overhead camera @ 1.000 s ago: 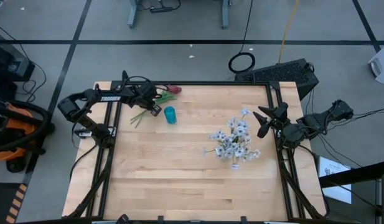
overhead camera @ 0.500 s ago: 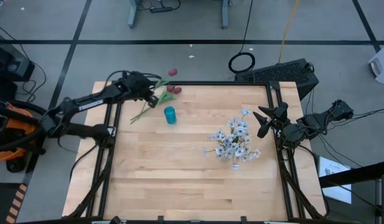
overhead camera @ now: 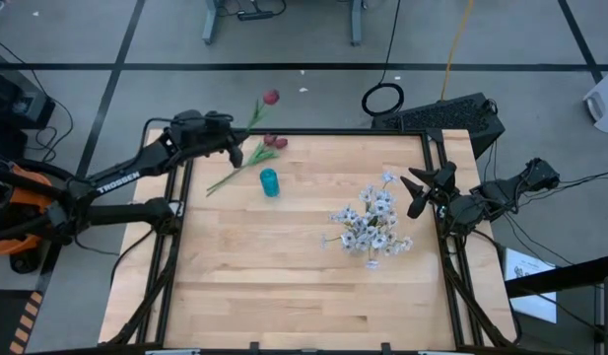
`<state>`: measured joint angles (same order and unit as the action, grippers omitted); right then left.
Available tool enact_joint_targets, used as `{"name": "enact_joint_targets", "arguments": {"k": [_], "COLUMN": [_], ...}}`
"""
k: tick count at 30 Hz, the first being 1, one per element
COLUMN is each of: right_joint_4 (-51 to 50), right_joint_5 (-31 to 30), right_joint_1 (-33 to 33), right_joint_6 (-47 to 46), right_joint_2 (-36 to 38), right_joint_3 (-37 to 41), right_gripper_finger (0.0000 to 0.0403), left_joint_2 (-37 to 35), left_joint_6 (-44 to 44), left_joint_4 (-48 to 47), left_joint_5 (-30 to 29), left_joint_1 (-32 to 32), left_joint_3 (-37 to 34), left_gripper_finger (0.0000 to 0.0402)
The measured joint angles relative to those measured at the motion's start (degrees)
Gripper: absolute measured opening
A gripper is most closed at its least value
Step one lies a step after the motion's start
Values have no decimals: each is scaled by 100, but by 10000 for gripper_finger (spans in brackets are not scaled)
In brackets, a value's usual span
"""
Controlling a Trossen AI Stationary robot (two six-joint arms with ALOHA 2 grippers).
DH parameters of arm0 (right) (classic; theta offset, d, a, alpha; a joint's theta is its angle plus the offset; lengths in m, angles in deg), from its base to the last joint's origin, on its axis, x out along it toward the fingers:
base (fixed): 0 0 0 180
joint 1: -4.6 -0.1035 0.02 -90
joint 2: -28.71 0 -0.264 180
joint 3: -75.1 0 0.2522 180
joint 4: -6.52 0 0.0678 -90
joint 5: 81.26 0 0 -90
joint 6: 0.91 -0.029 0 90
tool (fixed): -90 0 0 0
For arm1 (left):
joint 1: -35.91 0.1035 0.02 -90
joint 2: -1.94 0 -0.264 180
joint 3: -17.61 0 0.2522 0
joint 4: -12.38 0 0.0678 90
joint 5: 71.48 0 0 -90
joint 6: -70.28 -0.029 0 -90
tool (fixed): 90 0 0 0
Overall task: Sort flowers into vase by color
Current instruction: Put the red tulip into the blue vase
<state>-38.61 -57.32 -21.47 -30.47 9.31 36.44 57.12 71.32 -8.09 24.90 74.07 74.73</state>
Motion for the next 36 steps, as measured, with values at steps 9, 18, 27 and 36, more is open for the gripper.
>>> {"name": "enact_joint_targets", "arguments": {"k": [9,18,27,36], "right_joint_4": [1360,4373,5346,4747], "right_joint_5": [0,129,1498,2357], "right_joint_1": [-2,1,2,346], "right_joint_6": [1660,4872,6075,5868], "right_joint_2": [-2,-44,-1527,-3867], "right_joint_3": [2,-476,-1958,-3655], "right_gripper_finger": [169,169,169,169], "left_joint_2": [-2,-2,44,745], "left_joint_6": [-38,-5,-3,-44], "left_joint_4": [1415,3889,5443,5549], "left_joint_5": [432,1176,1119,922], "left_joint_1": [-518,-1306,-1940,-2480], "left_joint_3": [0,0,0,727], "left_gripper_finger": [11,14,16,16]}}
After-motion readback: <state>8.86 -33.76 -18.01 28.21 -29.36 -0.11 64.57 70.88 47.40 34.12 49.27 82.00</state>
